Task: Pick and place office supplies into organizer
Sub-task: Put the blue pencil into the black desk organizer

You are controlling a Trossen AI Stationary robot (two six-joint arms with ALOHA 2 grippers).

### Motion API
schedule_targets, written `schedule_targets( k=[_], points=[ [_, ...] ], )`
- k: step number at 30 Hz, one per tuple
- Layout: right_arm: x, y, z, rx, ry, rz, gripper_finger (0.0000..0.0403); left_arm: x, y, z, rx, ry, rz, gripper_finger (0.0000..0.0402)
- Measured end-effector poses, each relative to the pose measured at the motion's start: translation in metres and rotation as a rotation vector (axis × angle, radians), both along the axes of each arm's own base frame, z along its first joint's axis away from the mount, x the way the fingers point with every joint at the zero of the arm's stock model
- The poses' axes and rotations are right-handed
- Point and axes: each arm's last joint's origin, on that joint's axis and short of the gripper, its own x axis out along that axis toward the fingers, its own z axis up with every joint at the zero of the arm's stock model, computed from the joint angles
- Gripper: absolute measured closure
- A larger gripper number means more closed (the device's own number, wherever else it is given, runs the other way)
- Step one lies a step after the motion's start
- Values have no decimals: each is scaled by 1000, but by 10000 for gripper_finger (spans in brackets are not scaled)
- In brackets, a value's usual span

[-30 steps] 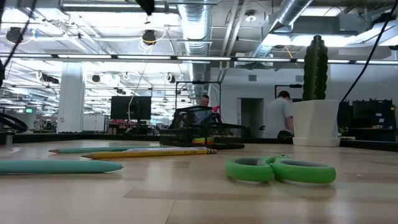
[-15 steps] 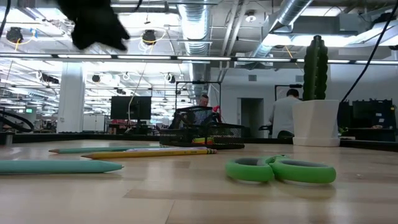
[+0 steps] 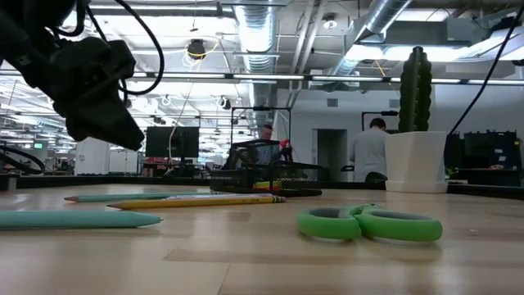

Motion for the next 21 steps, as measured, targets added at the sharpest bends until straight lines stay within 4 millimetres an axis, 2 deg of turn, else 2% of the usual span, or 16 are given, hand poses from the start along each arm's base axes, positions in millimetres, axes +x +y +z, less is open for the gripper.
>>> schedule_targets(
  k=[7,16,21],
  points=[
    [0,0,0,36,32,-17,268,3,-3,-14,-1,59,20,262],
    [0,0,1,52,29,-23,269,9,-29,-39,10,75,-54,262],
    [1,0,2,54,23,-23,270,9,-30,-60,52,127,32,262]
  ],
)
